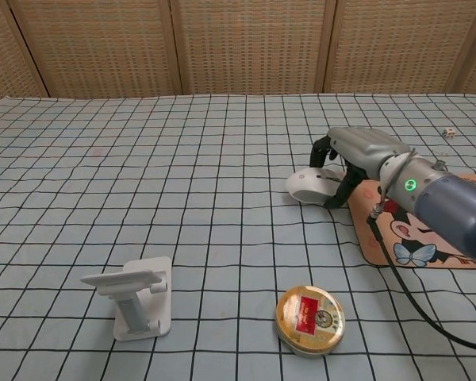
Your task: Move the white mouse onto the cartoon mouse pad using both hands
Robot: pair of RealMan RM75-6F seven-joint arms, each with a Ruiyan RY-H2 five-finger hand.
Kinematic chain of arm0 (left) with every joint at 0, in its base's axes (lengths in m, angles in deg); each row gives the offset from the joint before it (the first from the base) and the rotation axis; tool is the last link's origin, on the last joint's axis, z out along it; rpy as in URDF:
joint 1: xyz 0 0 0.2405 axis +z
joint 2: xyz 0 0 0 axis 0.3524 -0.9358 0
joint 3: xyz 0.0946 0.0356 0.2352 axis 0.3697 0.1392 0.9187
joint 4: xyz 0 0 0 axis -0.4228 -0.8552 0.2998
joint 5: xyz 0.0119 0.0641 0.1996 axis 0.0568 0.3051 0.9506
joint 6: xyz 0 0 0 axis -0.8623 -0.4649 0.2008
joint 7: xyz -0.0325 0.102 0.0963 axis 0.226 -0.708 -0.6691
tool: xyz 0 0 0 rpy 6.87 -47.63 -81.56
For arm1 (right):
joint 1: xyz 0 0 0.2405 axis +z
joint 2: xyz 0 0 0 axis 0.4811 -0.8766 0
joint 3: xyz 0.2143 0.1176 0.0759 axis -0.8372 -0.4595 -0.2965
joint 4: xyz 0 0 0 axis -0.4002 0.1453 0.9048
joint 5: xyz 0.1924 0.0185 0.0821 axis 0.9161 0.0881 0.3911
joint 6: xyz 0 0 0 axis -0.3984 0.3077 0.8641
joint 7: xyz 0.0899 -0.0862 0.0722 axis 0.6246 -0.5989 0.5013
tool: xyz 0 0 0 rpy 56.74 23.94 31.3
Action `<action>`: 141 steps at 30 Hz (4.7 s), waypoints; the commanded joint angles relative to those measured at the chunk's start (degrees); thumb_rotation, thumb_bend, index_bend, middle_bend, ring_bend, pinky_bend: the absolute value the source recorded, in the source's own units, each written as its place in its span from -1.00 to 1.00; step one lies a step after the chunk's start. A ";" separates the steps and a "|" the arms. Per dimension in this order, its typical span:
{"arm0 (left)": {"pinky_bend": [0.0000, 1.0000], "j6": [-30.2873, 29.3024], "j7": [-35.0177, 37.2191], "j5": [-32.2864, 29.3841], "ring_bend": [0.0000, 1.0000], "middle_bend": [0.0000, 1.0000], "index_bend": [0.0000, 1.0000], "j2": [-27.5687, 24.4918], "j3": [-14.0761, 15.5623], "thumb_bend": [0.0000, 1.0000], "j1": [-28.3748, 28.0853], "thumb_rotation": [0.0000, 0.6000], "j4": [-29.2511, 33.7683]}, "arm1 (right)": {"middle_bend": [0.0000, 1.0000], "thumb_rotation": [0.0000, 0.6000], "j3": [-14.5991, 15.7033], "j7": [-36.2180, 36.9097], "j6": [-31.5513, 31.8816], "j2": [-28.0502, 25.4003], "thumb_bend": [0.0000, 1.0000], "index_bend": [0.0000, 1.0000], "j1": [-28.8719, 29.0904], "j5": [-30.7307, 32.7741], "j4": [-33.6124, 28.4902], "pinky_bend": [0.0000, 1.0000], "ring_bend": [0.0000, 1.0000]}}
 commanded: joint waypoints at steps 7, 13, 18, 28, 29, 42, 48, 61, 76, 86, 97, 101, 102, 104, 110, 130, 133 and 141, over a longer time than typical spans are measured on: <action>-1.00 -0.40 -0.05 1.04 -1.00 -1.00 -0.81 0.08 0.27 -0.67 0.28 1.00 0.26 | -0.15 1.00 2.47 -3.04 5.95 -9.40 -0.13 0.24 -4.14 -4.29 -13.29 -0.43 -0.41; -1.00 -0.67 -0.71 1.77 -1.00 -1.00 -0.80 0.30 0.48 -0.67 0.37 1.00 0.50 | -0.15 1.00 6.38 -1.70 2.98 -18.54 -0.13 0.25 -4.23 -10.59 -14.66 -0.43 -0.41; -1.00 -0.89 -1.50 2.24 -1.00 -1.00 -0.80 0.58 0.63 -0.67 0.39 1.00 0.65 | -0.14 1.00 8.38 1.61 -0.37 -22.92 -0.13 0.26 -3.73 -13.49 -13.22 -0.43 -0.41; -1.00 -0.37 -3.87 2.33 -1.00 -1.00 -0.80 1.76 1.03 -0.67 0.10 1.00 0.16 | -0.08 1.00 14.50 19.20 -7.05 -29.77 -0.13 0.34 -1.25 -24.72 -8.29 -0.43 -0.40; -1.00 -0.24 -4.03 2.25 -1.00 -1.00 -0.80 1.89 1.04 -0.67 0.05 1.00 0.10 | -0.07 1.00 15.21 21.28 -6.92 -30.18 -0.13 0.35 -0.95 -26.32 -7.87 -0.43 -0.40; -1.00 -1.02 -7.81 1.97 -1.00 -1.00 -0.80 3.64 0.93 -0.67 0.02 1.00 -0.77 | -0.07 1.00 25.18 40.90 -0.73 -29.38 -0.13 0.35 1.32 -42.56 2.70 -0.43 -0.39; -1.00 -0.68 -8.90 2.12 -1.00 -1.00 -0.80 4.25 1.24 -0.67 -0.15 1.00 -0.87 | -0.07 1.00 27.11 42.76 1.27 -27.75 -0.13 0.36 1.61 -44.95 8.28 -0.43 -0.39; -1.00 0.14 -9.21 1.68 -1.00 -1.00 -0.80 4.97 1.18 -0.67 -0.43 1.00 -1.77 | -0.07 1.00 29.91 42.50 5.12 -23.85 -0.11 0.37 2.30 -48.56 18.75 -0.43 -0.39; -1.00 0.59 -9.30 1.10 -1.00 -1.00 -0.80 5.25 0.95 -0.67 -0.54 1.00 -2.11 | -0.04 1.00 31.92 42.90 4.44 -21.65 -0.11 0.41 3.80 -49.09 24.40 -0.43 -0.39; -1.00 0.90 -9.22 0.98 -1.00 -1.00 -0.80 5.44 0.95 -0.67 -0.66 1.00 -2.14 | -0.17 1.00 32.30 41.91 5.90 -21.01 -0.16 0.35 3.57 -48.93 25.39 -0.51 -0.51; -1.00 0.47 -8.06 1.05 -1.00 -1.00 -0.80 4.96 0.67 -0.67 -0.38 1.00 -1.48 | -0.60 1.00 32.08 37.28 7.69 -20.97 -0.35 0.12 3.57 -48.90 23.46 -0.89 -0.98; -1.00 0.40 -7.79 1.13 -1.00 -1.00 -0.79 4.84 0.64 -0.67 -0.34 1.00 -1.31 | -0.67 1.00 32.05 35.87 7.82 -21.31 -0.35 0.08 3.45 -48.73 22.31 -0.94 -1.00; -1.00 0.45 -7.70 1.11 -1.00 -1.00 -0.79 4.82 0.63 -0.67 -0.34 1.00 -1.28 | -0.70 1.00 31.96 35.33 7.96 -21.46 -0.36 0.06 3.44 -48.67 22.00 -0.96 -1.00; -1.00 0.50 -7.65 1.01 -1.00 -1.00 -0.79 4.80 0.62 -0.67 -0.32 1.00 -1.22 | -0.75 1.00 31.70 34.72 8.04 -21.72 -0.39 0.01 3.47 -48.42 21.46 -0.99 -1.00; -1.00 0.39 -7.44 1.01 -1.00 -1.00 -0.79 4.62 0.54 -0.67 -0.25 1.00 -0.92 | -0.91 1.00 30.96 32.80 8.63 -22.45 -0.51 -0.13 3.68 -47.99 20.13 -1.00 -1.00; -1.00 -0.35 -5.95 1.24 -1.00 -1.00 -0.76 4.03 0.20 -0.67 0.20 1.00 -0.05 | -1.00 1.00 28.65 28.02 7.87 -23.88 -0.67 -0.54 3.09 -45.15 15.21 -1.00 -1.00; -1.00 -0.22 -5.84 0.98 -1.00 -1.00 -0.76 3.95 0.12 -0.67 0.20 1.00 -0.12 | -1.00 1.00 24.96 29.85 8.86 -24.62 -0.70 -0.61 0.90 -39.77 12.02 -1.00 -1.00; -1.00 -1.07 -6.33 1.11 -1.00 -1.00 -0.76 4.00 -0.14 -0.67 0.40 1.00 -0.52 | -1.00 1.00 19.36 28.45 11.58 -25.27 -0.75 -0.67 -3.31 -32.16 7.91 -1.00 -1.00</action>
